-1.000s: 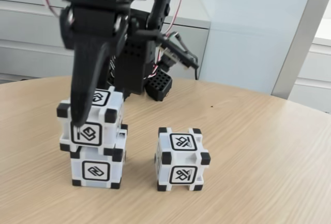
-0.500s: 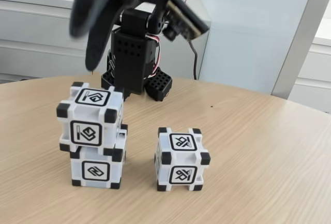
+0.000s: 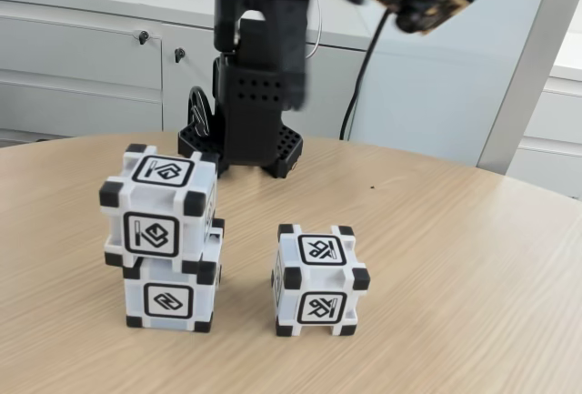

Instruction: Stack cubes from left to right.

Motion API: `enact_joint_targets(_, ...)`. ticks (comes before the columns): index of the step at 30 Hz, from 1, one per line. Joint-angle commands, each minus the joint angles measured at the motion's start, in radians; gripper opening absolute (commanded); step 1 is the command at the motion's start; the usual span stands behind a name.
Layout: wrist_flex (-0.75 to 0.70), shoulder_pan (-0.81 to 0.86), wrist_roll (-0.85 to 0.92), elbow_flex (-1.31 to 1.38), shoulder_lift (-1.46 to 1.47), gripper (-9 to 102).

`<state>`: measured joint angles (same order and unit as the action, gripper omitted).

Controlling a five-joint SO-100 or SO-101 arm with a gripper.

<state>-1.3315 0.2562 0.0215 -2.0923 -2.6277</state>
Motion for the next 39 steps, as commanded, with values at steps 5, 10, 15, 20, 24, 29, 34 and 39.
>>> enact_joint_targets(5, 0.107, -0.247, -0.367, 0.002, 0.008, 40)
enact_joint_targets(10, 0.170, -0.308, -0.479, -0.009, 0.011, 39)
enact_joint_targets(15, 0.173, -0.308, -0.468, -0.164, 0.009, 40)
enact_joint_targets(20, 0.175, -0.308, -0.532, -0.302, 0.008, 42)
enact_joint_targets(24, 0.175, -0.308, -0.565, -0.339, 0.009, 41)
enact_joint_targets(29, 0.173, -0.291, -0.515, -0.353, 0.009, 41)
enact_joint_targets(34, 0.173, -0.290, -0.456, -0.353, 0.011, 41)
enact_joint_targets(39, 0.155, -0.290, -0.486, -0.334, 0.012, 40)
